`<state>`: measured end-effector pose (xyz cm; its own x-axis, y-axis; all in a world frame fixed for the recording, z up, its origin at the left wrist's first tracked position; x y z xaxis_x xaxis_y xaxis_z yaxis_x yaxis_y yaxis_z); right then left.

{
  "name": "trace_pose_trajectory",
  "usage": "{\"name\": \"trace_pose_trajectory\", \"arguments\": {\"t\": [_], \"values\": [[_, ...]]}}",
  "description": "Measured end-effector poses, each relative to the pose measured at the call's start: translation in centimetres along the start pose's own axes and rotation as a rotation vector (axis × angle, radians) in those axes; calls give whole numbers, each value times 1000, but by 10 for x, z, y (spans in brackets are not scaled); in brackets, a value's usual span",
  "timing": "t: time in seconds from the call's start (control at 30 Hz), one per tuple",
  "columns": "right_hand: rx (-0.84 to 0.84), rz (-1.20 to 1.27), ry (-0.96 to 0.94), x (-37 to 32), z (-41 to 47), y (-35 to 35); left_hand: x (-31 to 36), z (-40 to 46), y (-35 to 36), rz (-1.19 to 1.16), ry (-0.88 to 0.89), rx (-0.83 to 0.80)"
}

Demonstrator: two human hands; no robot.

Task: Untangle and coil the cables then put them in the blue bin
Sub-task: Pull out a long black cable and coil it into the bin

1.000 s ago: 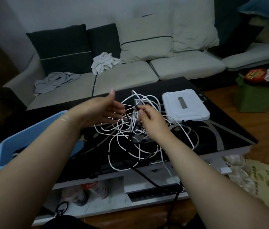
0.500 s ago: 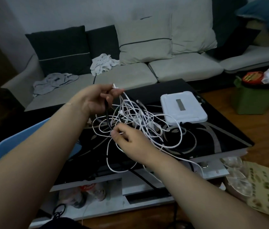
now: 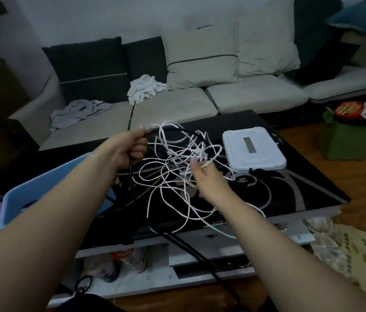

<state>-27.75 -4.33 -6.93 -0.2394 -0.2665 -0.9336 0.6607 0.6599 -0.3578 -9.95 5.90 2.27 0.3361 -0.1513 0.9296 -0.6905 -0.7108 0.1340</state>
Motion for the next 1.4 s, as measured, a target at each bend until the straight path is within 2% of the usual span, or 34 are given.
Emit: {"name": "trace_pose_trajectory", "arguments": {"t": [0.1,0.2,0.37,0.43,0.5,0.6,0.63,0.7,0.77,0.83,0.9,0.93,1.0,1.1,1.2,1.3,1.33,1.37,1.4], "values": [[20,281,213,7,8,-6,-17,-8,-7,111,15,6],[-111,500,289,5,6,-1,-30,-21,-14,264,25,-49],[-352,505,163,-7,0,21,-47,-44,-7,697,115,-201],[-460,442,117,-10,-5,35,-53,-50,-1,802,204,-186],[-434,330,43,-10,-6,46,-61,-53,5,815,290,-139],[-203,125,-146,-14,0,46,-65,-51,2,682,378,63],[-171,89,-179,-16,1,43,-65,-51,-3,644,374,124],[-219,132,-210,-20,2,36,-65,-50,-16,621,344,174],[-219,337,-150,-24,7,23,-67,-50,-30,636,330,225],[-42,688,-1,-23,19,5,-69,-52,-43,580,308,319],[144,1039,164,-15,32,-13,-74,-55,-53,390,267,362],[182,1143,239,-11,35,-19,-76,-56,-55,279,242,365],[138,1211,362,-3,35,-20,-80,-60,-55,59,178,346],[27,1124,452,4,31,-10,-86,-66,-48,-270,118,240],[38,747,468,0,31,-6,-85,-73,-41,-384,119,162],[208,451,484,-2,26,-12,-83,-74,-32,-429,137,160],[324,369,455,-1,25,-14,-82,-74,-29,-448,143,172],[474,346,361,-2,22,-18,-81,-74,-26,-455,148,183],[629,361,129,-7,17,-21,-79,-74,-24,-446,154,190]]}}
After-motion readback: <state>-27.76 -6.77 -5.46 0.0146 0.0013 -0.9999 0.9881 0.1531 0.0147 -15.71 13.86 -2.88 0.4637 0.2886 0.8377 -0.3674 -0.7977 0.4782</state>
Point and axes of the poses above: each hand's wrist, its own z-axis towards the middle knuckle, its own y-axis out of the palm, x = y × z, the point moved 2 cm from there along z, towards the middle knuckle, and after that the axes turned 3 degrees about x, right-handed, at the moved point
